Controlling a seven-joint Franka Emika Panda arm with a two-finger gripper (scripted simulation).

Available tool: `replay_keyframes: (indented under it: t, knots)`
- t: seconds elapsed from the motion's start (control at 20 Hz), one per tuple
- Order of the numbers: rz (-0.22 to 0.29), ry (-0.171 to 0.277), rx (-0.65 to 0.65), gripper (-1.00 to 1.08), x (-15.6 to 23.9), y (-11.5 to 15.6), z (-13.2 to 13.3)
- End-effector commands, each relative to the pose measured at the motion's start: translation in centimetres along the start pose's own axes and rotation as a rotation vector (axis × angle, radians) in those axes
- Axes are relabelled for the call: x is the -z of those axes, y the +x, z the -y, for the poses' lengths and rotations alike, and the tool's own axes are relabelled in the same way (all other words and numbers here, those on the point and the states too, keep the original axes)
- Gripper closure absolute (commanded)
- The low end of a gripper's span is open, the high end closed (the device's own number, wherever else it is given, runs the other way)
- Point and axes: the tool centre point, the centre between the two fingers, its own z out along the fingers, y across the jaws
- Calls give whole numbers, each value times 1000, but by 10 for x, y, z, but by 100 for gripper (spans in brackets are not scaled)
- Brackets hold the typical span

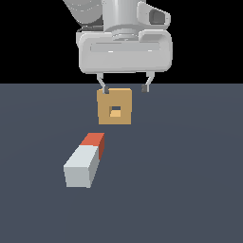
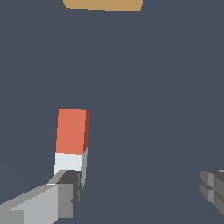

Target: Insert the peg into the horizontal hole in a box.

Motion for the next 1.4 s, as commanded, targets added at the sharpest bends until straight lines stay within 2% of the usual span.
replay_keyframes:
  t: [0.0,0.5,1.05,1.35]
  knots:
    - [0,0,0,-92,0,0,0]
    - [-3,5,-14,-92,-18,-14,17]
    - [-14,21,-59,-92,-77,-58,74]
    - [-18,27,-76,-92,-99,-74,95]
